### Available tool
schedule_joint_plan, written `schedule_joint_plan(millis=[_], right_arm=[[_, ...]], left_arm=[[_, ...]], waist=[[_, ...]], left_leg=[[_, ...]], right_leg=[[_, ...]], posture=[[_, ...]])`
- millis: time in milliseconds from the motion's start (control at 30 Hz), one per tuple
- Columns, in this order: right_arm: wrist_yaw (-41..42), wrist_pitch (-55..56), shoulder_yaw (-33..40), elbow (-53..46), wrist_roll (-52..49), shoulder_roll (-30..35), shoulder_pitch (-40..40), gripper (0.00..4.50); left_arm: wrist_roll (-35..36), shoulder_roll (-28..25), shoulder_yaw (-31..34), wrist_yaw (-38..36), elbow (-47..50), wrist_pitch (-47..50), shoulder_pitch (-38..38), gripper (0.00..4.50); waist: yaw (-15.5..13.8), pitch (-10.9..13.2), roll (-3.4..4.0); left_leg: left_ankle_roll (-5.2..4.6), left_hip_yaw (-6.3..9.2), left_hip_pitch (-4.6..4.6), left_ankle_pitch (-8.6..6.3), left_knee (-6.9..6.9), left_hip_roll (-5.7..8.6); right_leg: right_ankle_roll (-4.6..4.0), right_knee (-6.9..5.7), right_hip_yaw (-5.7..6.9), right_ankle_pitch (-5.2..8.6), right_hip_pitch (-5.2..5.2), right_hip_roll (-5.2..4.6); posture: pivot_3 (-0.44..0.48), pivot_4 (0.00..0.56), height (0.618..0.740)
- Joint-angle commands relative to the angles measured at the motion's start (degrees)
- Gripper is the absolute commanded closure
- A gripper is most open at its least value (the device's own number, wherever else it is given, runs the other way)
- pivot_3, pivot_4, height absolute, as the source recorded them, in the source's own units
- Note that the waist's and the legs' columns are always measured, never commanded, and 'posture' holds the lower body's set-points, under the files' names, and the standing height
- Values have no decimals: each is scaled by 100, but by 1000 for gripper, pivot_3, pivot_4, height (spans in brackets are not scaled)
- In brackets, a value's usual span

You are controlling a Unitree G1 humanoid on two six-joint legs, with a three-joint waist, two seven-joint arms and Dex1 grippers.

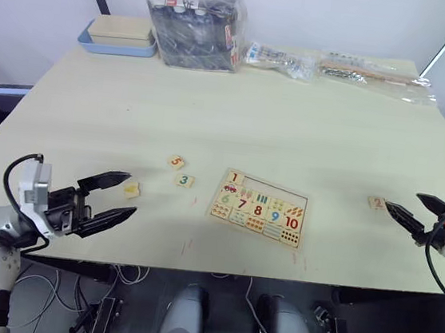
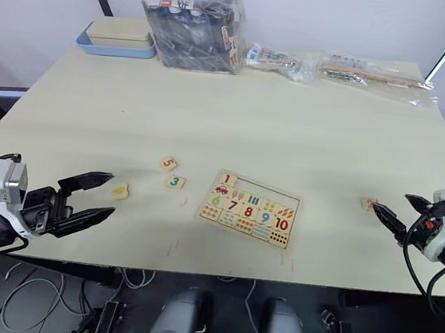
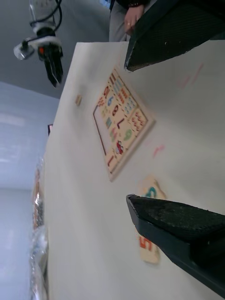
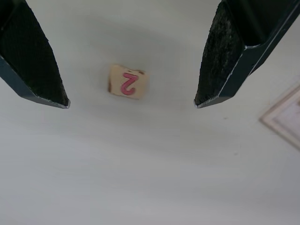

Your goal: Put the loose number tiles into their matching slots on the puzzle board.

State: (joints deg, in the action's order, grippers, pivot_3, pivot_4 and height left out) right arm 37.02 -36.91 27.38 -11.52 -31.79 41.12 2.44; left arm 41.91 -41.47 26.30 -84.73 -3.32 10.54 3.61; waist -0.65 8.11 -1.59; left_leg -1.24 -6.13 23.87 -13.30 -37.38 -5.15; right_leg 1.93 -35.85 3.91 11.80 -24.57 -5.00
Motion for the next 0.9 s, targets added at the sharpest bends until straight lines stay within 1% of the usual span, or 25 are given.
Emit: schedule_joint_plan(millis=[33, 133, 200, 267, 500, 567, 700, 767, 800, 833, 867, 900], right_arm=[[-569, -216, -151, 16, 154, -193, -279, 39], [-895, -298, -414, -24, 288, -459, -451, 39], [-967, -335, -495, 14, 288, -546, -565, 39], [-1217, -404, -647, -20, 423, -688, -586, 39], [-1907, -320, -761, 260, 867, -1036, -656, 39], [-2018, -236, -832, 373, 954, -1158, -715, 39], [-2116, -65, -860, 612, 1093, -1371, -809, 39], [-2130, 11, -858, 644, 1127, -1448, -804, 545], [-2144, 43, -861, 662, 1159, -1474, -794, 905], [-2163, 64, -844, 651, 1161, -1518, -771, 1475], [-2189, 65, -844, 607, 1169, -1551, -740, 1882], [-2216, 60, -850, 542, 1176, -1586, -699, 2418]], left_arm=[[318, -65, 111, 55, 634, 230, 159, 0], [485, -177, 235, -120, 869, 332, 286, 0], [607, -211, 269, -98, 1042, 455, 299, 0], [631, -234, 262, -132, 1049, 473, 317, 0], [617, -69, 44, -9, 1168, 473, 255, 0], [635, -15, -22, 50, 1239, 485, 212, 0], [487, 51, -34, 42, 1053, 342, 149, 0], [464, 90, -33, 81, 1067, 307, 177, 0], [453, 105, -41, 86, 1067, 286, 188, 0], [430, 131, -60, 105, 1075, 259, 195, 0], [407, 151, -80, 123, 1072, 236, 183, 0], [390, 164, -95, 136, 1051, 216, 157, 0]], waist=[[7, -1, -2], [7, 2, 3], [2, 2, 3], [-7, 6, 12], [-2, 6, 12], [-1, 6, 12], [21, 2, 6], [43, 2, 6], [62, 1, 6], [71, 1, 6], [77, 0, 4], [81, -1, 3]], left_leg=[[0, -6, 1, 0, 1, 1], [0, -18, 1, 0, 0, 1], [0, -19, 1, 0, 0, 1], [0, -18, 1, 0, 0, 1], [0, -22, 1, 0, 0, 2], [-1, -21, 0, 0, 0, 2], [-1, -18, -2, 1, -3, 2], [-1, -18, -3, 1, -3, 2], [-1, -18, -3, 1, -3, 2], [-1, -18, -3, 1, -3, 2], [-1, -18, -2, 1, -2, 2], [-1, -18, -1, 1, -2, 2]], right_leg=[[-1, 0, -1, 0, 1, 0], [3, 1, -2, 2, -1, 1], [5, 0, -2, 3, -1, 1], [5, 0, -1, 3, -2, 1], [5, 1, -3, 3, 0, 1], [6, 1, -3, 3, -1, 2], [7, -2, -4, 3, 0, 5], [7, -2, -4, 3, 1, 5], [7, -2, -4, 3, 1, 5], [7, -1, -4, 3, 1, 5], [6, -1, -5, 3, 1, 5], [6, -1, -5, 3, 1, 5]], posture=[[0, 150, 740], [0, 150, 740], [0, 150, 740], [0, 150, 740], [0, 150, 740], [0, 150, 740], [0, 150, 740], [0, 150, 740], [0, 150, 740], [0, 150, 740], [0, 150, 740], [0, 150, 740]])
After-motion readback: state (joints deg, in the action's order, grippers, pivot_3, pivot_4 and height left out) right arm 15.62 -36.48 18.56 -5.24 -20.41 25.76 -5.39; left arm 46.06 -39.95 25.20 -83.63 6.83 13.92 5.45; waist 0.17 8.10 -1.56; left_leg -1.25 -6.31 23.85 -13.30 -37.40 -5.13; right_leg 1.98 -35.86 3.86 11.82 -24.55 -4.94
